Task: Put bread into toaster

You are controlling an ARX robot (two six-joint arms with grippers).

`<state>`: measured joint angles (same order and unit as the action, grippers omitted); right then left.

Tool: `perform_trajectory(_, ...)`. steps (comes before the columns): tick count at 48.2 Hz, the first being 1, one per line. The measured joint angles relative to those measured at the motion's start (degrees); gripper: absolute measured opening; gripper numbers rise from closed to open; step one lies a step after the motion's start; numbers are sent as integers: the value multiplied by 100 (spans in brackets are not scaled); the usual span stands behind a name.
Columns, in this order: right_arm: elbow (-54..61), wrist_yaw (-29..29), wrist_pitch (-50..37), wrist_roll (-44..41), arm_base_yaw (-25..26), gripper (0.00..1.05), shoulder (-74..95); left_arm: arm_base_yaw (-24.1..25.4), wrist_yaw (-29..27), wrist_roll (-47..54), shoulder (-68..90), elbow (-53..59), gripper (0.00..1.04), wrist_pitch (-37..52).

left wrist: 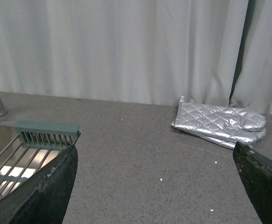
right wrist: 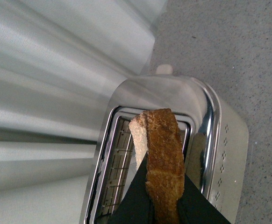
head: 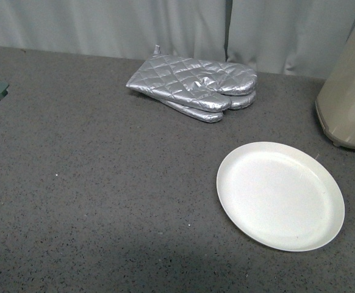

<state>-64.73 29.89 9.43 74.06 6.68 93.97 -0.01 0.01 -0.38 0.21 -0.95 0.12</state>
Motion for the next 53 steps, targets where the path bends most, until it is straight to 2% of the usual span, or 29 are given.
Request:
perform_trajectory(19,-101,68,463,295,-160,2,94,0,0,0,2,0,98,0)
perform_trajectory(20,-101,77,522,286,-157,4,107,0,0,0,2,0,98,0)
perform_trajectory(25,-105,13,658,315,-138,28,197,0,0,0,2,0,98,0)
perform_trajectory(29,-120,-9,662,323,-142,40,225,0,0,0,2,0,98,0)
perform_trajectory(42,-671,-98,874,380,-90,96,275,0,0,0,2,0,98,0)
perform_trajectory(53,-1034,-131,990,369,125,95,404,0,0,0,0,0,98,0)
